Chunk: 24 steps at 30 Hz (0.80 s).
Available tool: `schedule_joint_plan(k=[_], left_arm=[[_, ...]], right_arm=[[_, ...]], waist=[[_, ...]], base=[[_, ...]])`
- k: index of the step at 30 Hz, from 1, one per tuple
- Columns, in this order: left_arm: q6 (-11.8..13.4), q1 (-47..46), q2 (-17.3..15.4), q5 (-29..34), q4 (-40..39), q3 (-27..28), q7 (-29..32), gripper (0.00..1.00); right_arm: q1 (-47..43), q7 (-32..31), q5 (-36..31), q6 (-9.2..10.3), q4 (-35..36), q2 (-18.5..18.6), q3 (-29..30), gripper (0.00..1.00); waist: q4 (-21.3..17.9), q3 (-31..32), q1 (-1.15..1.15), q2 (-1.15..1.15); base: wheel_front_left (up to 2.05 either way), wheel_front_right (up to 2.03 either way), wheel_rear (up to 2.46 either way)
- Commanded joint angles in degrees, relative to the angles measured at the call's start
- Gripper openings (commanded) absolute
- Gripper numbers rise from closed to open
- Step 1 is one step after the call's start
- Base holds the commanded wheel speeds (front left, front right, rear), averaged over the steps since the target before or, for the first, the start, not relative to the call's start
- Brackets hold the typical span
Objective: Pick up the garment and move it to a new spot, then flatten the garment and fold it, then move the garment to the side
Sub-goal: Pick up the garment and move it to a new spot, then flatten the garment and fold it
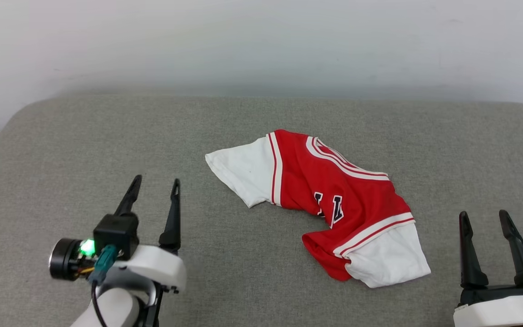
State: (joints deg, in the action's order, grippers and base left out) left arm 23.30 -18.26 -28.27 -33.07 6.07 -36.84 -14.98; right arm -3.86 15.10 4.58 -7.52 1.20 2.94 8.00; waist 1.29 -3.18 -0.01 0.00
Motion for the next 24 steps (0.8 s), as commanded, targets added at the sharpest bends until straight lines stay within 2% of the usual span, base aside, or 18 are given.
schedule_joint_plan(k=[1,4,9,14,19,24], left_arm=[[0.39,2.33,0.73,1.74,-0.9,2.08,-0.28,1.0],[0.54,6.97,2.79,5.86,-2.73,7.57,-0.28,1.0],[-1.45,13.46,6.74,11.72,-4.88,15.24,-0.29,1.0],[-4.79,18.19,10.36,16.66,-5.74,20.22,-0.29,1.0],[-8.81,21.2,13.49,19.89,-5.28,23.64,-0.29,1.0],[-11.82,22.99,16.16,22.9,-4.97,26.34,-0.3,1.0]], right_arm=[[-0.66,0.1,0.09,0.06,-0.39,-0.12,0.05,1.0],[-1.07,0.1,0.1,0.06,-0.87,-0.12,0.17,1.0],[-1.7,0.1,0.33,0.06,-1.64,-0.12,0.29,1.0],[-2.05,0.1,0.59,0.06,-2.25,-0.12,0.33,1.0],[-2.36,0.1,1.16,0.06,-2.89,-0.12,0.07,1.0],[-2.88,0.1,1.54,0.06,-3.48,-0.12,-0.01,1.0]], waist=[[0.33,0.39,0.01,0.0],[0.71,1.04,0.01,0.0],[1.35,2.11,0.01,0.0],[1.74,2.79,0.01,0.0],[1.76,3.26,0.01,0.0],[1.76,3.64,0.01,0.0]], base=[[0.0,0.0,0.0],[0.0,0.0,0.0],[0.0,0.0,0.0],[0.0,0.0,0.0],[0.0,0.0,0.0],[0.0,0.0,0.0]])
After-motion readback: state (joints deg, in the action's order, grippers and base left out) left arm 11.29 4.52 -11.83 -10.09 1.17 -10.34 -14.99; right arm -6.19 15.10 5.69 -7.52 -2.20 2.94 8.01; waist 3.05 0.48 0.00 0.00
